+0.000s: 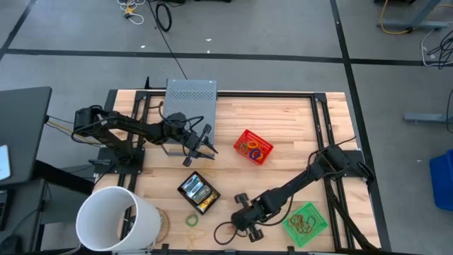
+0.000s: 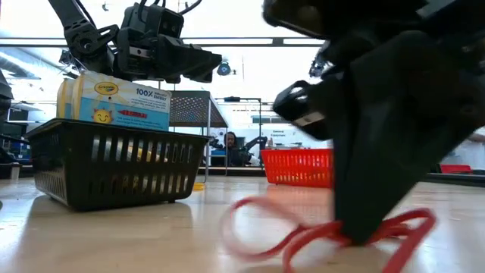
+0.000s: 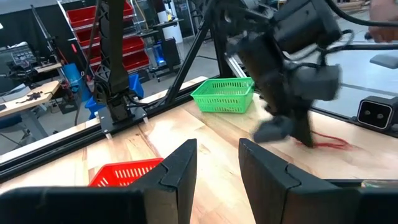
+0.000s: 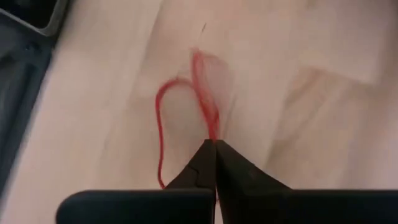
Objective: Pick & Place Office Desk Supplies
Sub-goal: Put the red rubber band into the green basket
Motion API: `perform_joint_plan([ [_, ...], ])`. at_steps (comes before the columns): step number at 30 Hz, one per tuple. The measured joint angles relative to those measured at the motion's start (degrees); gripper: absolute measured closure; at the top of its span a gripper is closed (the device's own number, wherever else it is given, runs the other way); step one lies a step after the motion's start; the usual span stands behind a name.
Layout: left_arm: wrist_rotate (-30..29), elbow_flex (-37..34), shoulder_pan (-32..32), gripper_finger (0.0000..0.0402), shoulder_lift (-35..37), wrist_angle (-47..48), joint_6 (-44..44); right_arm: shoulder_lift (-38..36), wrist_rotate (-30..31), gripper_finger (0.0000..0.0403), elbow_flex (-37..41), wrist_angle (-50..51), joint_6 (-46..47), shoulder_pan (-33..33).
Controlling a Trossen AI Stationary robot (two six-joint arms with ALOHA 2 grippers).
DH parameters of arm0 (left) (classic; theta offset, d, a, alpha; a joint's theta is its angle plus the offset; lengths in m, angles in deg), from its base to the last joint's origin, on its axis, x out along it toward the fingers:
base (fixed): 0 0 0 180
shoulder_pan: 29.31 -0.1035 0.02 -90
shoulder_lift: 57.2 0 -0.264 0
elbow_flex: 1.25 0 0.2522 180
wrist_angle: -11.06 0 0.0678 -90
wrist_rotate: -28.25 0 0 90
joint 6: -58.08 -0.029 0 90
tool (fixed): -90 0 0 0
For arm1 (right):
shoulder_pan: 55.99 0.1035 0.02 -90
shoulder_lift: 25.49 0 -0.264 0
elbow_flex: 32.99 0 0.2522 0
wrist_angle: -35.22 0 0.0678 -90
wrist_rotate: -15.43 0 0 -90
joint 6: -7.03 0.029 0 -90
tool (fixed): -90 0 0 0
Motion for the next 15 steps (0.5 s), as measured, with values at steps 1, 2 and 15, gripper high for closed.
perform_joint_plan([
  [1, 0.04, 0.00, 0.00, 0.0274, 0.00, 0.19, -0.22, -0.94, 0.85, 0.0401, -0.02, 2.45, 1.16, 0.10],
  [2, 0.12, 0.00, 0.00, 0.0274, 0.00, 0.33, -0.25, -1.86, 1.64, 0.0401, -0.52, 4.96, 2.13, 0.39],
  [15, 0.66, 0.00, 0.00, 0.0274, -0.02, 0.24, -1.36, -5.74, 4.30, 0.0402, -22.55, 46.70, 19.42, 3.47],
])
